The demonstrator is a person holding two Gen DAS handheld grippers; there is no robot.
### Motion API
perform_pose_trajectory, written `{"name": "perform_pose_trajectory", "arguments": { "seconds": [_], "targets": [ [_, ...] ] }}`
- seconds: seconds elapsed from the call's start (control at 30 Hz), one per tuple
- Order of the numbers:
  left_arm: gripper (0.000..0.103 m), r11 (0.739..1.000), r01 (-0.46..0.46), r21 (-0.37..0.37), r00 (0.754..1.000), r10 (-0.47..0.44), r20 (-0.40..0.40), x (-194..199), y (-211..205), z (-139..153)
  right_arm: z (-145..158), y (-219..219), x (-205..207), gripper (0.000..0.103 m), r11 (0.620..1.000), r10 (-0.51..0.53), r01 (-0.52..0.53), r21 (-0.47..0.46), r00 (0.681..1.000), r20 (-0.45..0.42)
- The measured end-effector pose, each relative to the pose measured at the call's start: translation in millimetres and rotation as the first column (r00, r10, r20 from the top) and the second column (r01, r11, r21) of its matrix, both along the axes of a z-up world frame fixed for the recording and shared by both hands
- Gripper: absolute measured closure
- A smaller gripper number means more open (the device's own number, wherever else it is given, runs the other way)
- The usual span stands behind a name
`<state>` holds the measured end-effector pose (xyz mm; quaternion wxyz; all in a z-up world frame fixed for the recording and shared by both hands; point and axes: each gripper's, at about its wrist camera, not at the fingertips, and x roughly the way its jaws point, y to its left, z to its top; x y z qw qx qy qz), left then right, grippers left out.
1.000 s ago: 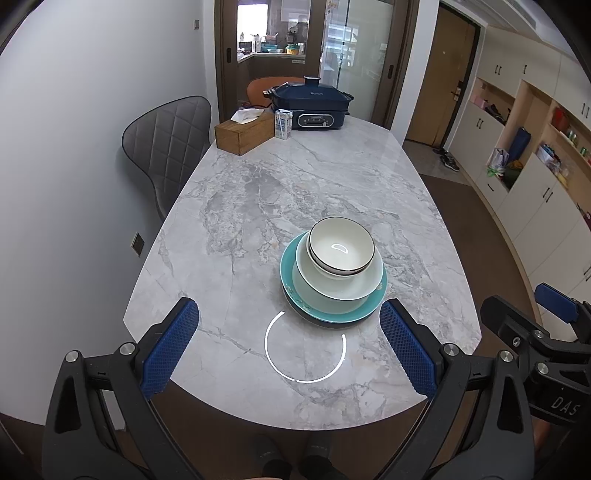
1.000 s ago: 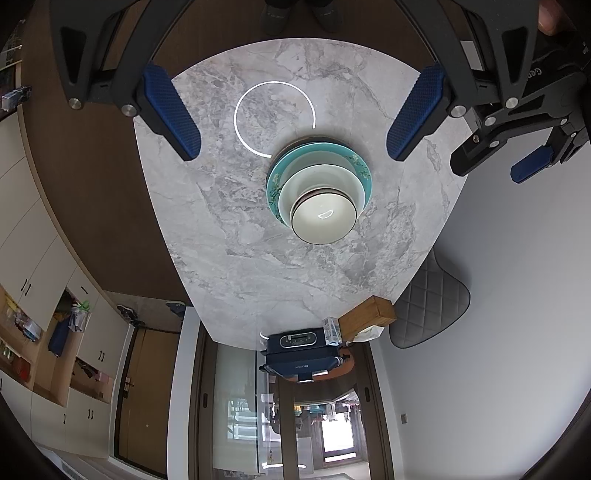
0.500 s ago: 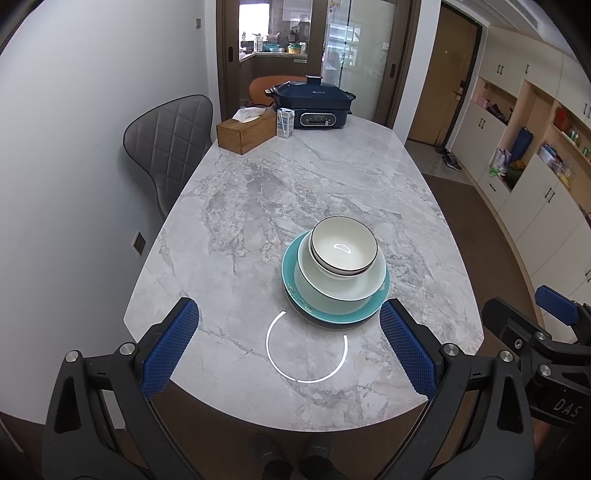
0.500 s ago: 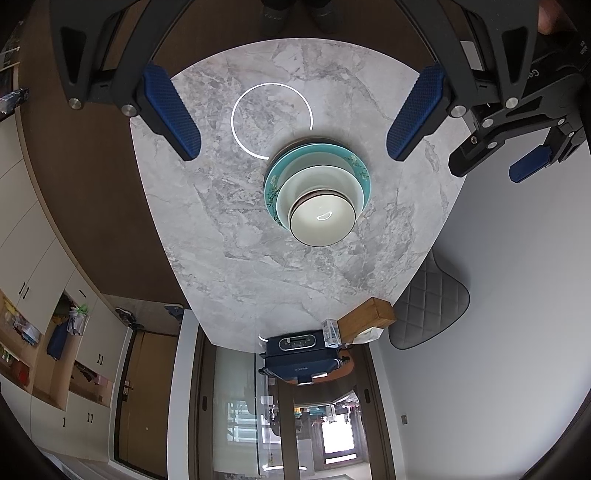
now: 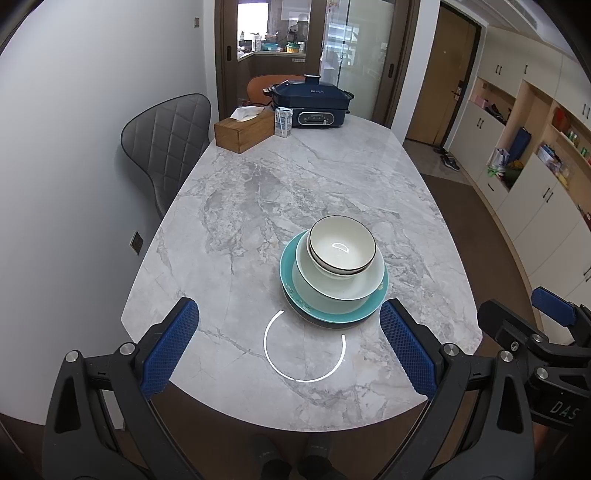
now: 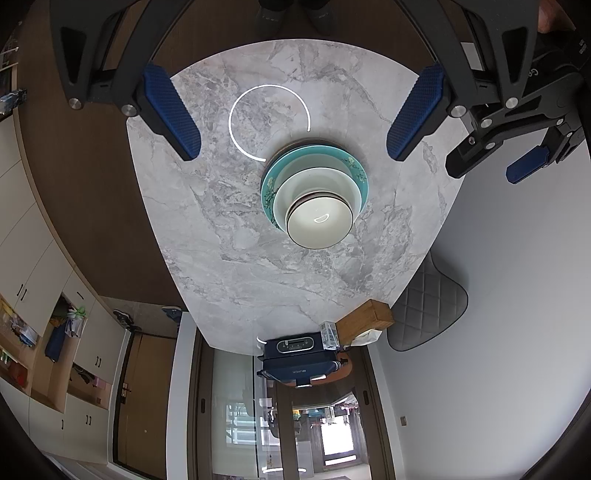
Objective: Organize plates and bowls
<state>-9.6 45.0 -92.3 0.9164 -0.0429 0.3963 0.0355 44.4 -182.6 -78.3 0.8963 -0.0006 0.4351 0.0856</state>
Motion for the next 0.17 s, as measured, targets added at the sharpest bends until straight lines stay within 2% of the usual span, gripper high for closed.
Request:
{"name": "perform_pose_trajectory", "arguments": {
  "seconds": [0.17],
  "targets": [
    [0.003,1.000,0.001,0.004,1.000,-0.001,0.002,0.9,0.5,0.4,-0.5,0.0,-0.5,0.000,1.000,0.000,0.000,-0.003,1.000,-0.001]
  ]
}}
